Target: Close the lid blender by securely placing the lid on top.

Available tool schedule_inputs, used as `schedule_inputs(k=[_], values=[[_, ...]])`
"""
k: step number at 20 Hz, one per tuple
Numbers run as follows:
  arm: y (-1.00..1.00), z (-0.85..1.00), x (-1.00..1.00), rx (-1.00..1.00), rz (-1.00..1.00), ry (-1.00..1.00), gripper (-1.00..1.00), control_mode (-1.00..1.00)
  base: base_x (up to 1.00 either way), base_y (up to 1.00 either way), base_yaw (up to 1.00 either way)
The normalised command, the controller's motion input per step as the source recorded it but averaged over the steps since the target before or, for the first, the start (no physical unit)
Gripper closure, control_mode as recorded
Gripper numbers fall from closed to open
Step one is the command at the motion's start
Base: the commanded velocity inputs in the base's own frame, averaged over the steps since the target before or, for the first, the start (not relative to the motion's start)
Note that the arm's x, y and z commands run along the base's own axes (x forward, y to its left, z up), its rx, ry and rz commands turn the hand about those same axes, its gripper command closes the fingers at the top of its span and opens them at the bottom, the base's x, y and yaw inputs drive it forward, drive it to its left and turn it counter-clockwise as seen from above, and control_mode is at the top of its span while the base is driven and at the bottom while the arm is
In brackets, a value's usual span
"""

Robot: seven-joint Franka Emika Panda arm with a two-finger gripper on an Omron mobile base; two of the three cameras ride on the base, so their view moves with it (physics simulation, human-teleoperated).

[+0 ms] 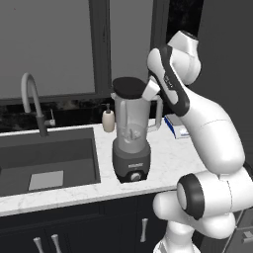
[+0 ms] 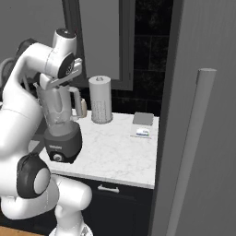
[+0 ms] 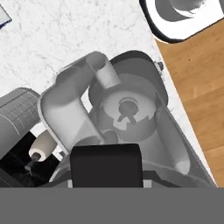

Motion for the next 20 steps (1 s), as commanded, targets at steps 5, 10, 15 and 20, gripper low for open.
schedule_inputs(k=[5, 10, 15, 20], values=[[0.07, -0.07, 0.22, 0.00, -0.08, 0.01, 1.00, -1.00, 0.00, 0.00, 0.00], [0.08, -0.05, 0.21, 0.00, -0.07, 0.01, 1.00, -1.00, 0.00, 0.00, 0.00], [0.10, -0.02, 0.12, 0.00, -0.07, 0.03, 1.00, -1.00, 0.00, 0.00, 0.00], [0.05, 0.00, -0.07, 0.00, -0.02, 0.11, 1.00, -1.00, 0.00, 0.00, 0.00]])
